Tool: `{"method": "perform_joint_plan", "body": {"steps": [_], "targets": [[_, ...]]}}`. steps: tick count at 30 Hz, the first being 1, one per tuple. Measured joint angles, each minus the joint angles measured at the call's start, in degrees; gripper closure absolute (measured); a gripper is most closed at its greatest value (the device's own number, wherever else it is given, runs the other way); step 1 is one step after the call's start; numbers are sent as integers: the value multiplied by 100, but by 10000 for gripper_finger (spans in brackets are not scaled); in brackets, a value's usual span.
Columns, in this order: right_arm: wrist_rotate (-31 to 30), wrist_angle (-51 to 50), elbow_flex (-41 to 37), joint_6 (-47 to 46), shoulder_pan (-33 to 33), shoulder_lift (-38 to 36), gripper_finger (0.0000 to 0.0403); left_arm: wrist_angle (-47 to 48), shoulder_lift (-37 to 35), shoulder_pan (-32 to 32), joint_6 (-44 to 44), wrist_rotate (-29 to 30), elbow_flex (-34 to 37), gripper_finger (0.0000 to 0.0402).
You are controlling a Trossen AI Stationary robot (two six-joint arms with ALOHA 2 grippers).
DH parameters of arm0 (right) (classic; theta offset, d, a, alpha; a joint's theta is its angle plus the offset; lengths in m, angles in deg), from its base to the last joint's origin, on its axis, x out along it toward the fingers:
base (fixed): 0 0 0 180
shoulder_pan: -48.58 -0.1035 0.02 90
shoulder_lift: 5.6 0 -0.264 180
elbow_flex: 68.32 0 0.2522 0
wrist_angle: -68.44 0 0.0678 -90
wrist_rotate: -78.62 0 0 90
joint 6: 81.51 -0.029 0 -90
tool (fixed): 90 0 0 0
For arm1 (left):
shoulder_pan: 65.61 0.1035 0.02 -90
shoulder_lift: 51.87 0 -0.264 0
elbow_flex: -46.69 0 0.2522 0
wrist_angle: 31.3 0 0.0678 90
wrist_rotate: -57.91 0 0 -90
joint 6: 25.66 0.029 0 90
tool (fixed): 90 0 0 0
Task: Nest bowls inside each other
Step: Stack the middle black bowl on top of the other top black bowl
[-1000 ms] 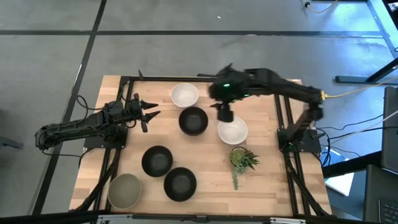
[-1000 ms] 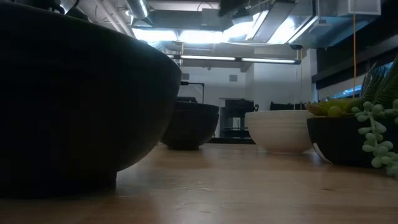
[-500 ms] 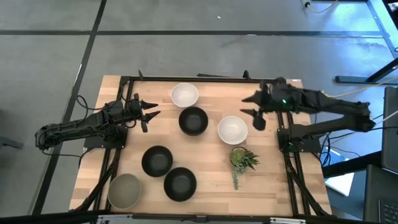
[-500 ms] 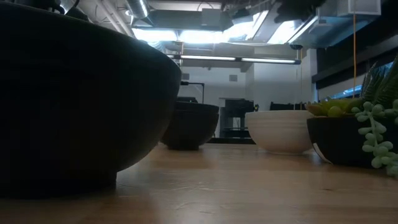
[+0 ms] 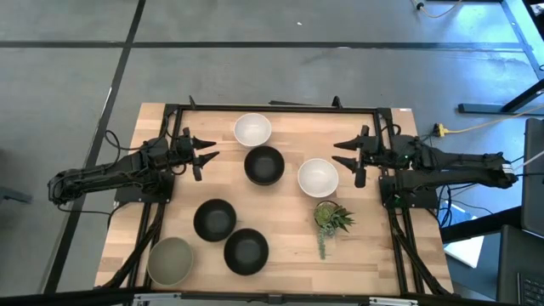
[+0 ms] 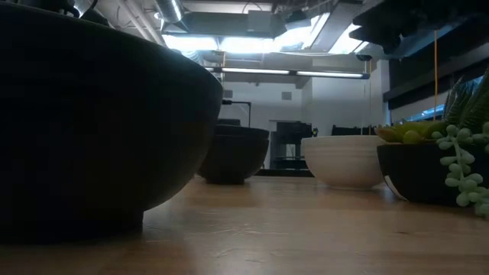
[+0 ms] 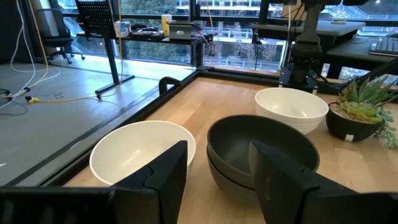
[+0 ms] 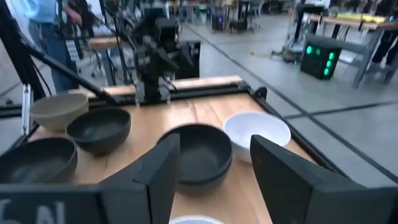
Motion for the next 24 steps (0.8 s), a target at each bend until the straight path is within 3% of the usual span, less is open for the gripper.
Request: {"method": "perform_joint_plan", "body": {"steps": [4,15,24], "targets": [[-100,176,-21,46,7,0,205,0,0,2,-71,-4,-2,236],[-1145,301,-21,-4,11,0,205,15,-1,2,-208,17,-2,213],[-1200,295,-21,-4,11,2,205,-5,-2,-2,-829,-210,-2,204]]}}
